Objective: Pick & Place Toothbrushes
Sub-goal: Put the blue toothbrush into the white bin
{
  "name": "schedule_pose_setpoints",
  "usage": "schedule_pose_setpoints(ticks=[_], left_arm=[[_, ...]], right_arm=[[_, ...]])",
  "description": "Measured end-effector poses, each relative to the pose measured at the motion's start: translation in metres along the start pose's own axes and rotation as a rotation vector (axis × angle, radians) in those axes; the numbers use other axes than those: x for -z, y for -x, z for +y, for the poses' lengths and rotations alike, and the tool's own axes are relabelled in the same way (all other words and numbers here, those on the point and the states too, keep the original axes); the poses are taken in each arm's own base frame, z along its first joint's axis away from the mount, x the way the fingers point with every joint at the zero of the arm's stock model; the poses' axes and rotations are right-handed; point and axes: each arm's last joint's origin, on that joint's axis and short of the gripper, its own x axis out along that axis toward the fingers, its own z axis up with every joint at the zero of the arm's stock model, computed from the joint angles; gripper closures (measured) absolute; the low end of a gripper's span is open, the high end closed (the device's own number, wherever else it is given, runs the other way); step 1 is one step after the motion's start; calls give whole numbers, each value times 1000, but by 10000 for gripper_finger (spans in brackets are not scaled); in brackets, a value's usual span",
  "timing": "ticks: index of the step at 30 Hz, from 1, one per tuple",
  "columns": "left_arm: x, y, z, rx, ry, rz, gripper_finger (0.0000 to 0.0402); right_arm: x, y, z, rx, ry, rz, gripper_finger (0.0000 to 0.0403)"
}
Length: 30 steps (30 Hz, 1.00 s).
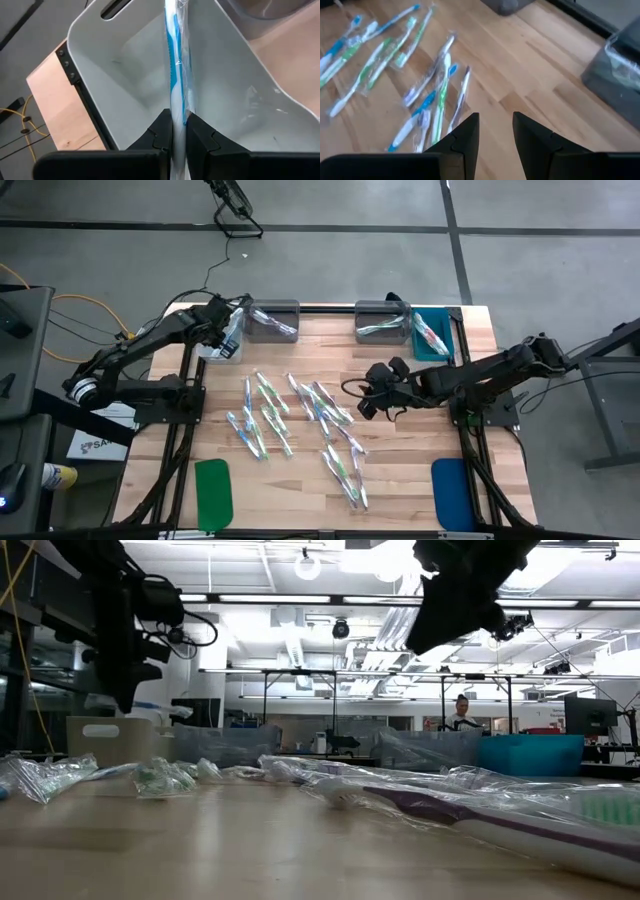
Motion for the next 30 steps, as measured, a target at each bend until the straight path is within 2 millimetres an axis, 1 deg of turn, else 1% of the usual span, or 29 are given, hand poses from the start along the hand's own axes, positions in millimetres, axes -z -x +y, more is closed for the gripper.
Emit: schedule_pose_setpoints(ticks=[4, 11, 17, 22, 25, 30], left_arm=[[-3, -6, -2, -1, -6, 16, 379], [-1, -7, -1, -28, -1, 34, 379], [-1, -11, 8, -41, 48, 50, 378], [1, -14, 7, -2, 26, 60, 373], [4, -16, 6, -4, 17, 74, 349], [5, -17, 6, -21, 18, 69, 287]], right_arm=[[12, 7, 3, 47, -19, 16, 292], [28, 20, 9, 98, -50, -10, 292], [35, 27, 15, 79, -56, -20, 292], [37, 30, 17, 78, -64, -39, 292], [38, 31, 17, 78, -75, -48, 292], [38, 31, 18, 74, -87, -42, 292]])
